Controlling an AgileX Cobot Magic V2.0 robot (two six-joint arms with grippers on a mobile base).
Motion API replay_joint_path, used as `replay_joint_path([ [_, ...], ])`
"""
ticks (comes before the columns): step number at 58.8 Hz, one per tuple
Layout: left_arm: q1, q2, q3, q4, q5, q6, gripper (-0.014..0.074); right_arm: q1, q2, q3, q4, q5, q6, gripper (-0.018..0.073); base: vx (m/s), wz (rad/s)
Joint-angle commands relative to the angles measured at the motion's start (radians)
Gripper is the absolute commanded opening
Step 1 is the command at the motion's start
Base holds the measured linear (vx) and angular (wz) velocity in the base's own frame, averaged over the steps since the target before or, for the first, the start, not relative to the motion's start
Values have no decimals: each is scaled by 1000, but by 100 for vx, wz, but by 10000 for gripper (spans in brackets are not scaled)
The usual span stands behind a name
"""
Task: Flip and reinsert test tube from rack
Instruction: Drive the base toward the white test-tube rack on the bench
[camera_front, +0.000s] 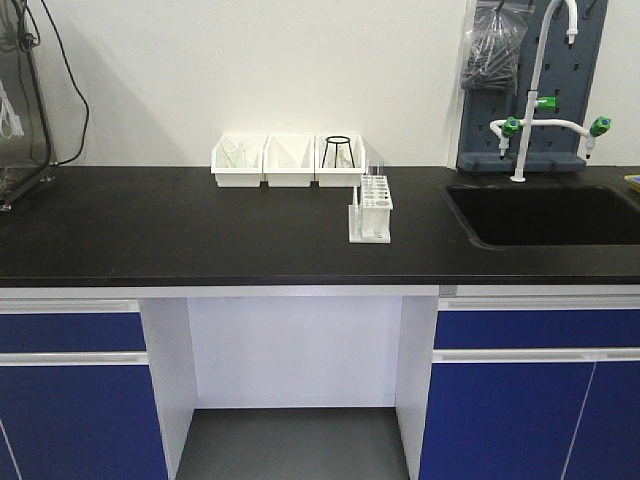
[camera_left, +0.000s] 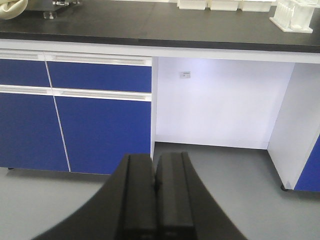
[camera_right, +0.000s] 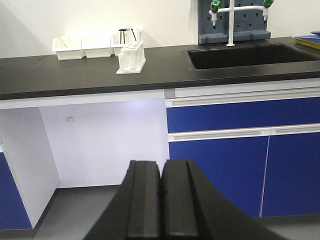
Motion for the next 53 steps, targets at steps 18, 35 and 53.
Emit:
replay_joint_path([
  [18,-7,-13,0,-3,-87,0,-6,-5,-8,1,-5,-82,-4,-12,0,0],
  [35,-7,-13,0,-3,-87,0,-6,-5,-8,1,-5,-82,-4,-12,0,0],
  [53,-7,-13,0,-3,-87,0,-6,-5,-8,1,-5,-82,-4,-12,1,1],
])
